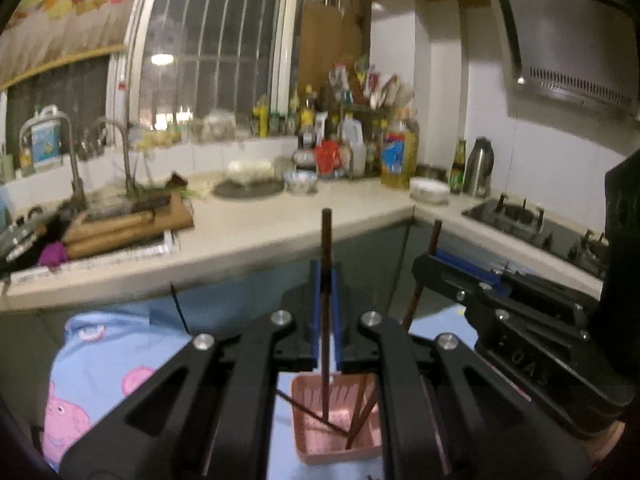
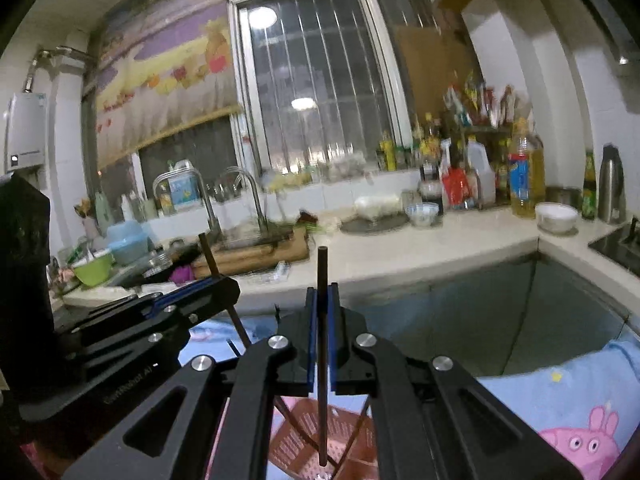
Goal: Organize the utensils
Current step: 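Carry both chopsticks over the pink basket and open both tools, then move both open tools back down to the chopstick row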
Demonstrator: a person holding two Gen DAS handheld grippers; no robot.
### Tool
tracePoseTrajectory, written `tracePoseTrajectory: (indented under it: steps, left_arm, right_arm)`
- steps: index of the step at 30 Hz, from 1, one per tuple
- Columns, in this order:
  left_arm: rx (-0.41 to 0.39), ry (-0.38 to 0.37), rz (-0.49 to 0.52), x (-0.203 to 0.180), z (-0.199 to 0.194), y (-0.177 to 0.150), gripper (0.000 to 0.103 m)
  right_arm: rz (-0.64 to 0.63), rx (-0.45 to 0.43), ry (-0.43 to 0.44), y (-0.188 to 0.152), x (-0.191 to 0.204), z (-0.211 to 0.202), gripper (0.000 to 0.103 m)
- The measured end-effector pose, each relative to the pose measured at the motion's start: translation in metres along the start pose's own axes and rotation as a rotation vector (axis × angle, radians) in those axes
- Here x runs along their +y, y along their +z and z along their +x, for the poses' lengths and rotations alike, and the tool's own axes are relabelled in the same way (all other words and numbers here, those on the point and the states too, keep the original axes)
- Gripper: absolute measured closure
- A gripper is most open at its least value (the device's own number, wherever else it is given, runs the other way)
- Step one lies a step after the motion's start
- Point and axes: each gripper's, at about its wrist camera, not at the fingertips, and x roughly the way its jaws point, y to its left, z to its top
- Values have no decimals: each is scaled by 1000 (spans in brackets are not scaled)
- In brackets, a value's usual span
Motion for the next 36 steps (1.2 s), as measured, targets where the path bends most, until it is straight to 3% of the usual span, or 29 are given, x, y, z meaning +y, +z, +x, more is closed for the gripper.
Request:
tracePoseTrajectory:
  steps: [8,11,14,16,24,36]
  left_arm:
    - [152,5,-15,2,41,-43,98]
    - [201,22,-12,1,49,-52,92]
    - [179,29,-29,4,36,-51,83]
    - [149,28,-42,5,20,-47,82]
    - [56,36,-66,6,-50,-53,82]
    - [112,25,-117,11,-108,-133,82]
  right_arm:
    - [57,177,-13,-44,-16,40,103]
    - [108,210,-21,-51,-21,44,103]
    - [121,172,-22,-50,-21,30,103]
    - [113,133,-38,-48,-19,16,87]
    - [117,83,-30,-64,-14,-42,87]
    - [204,245,-84,-198,-17,-110,102]
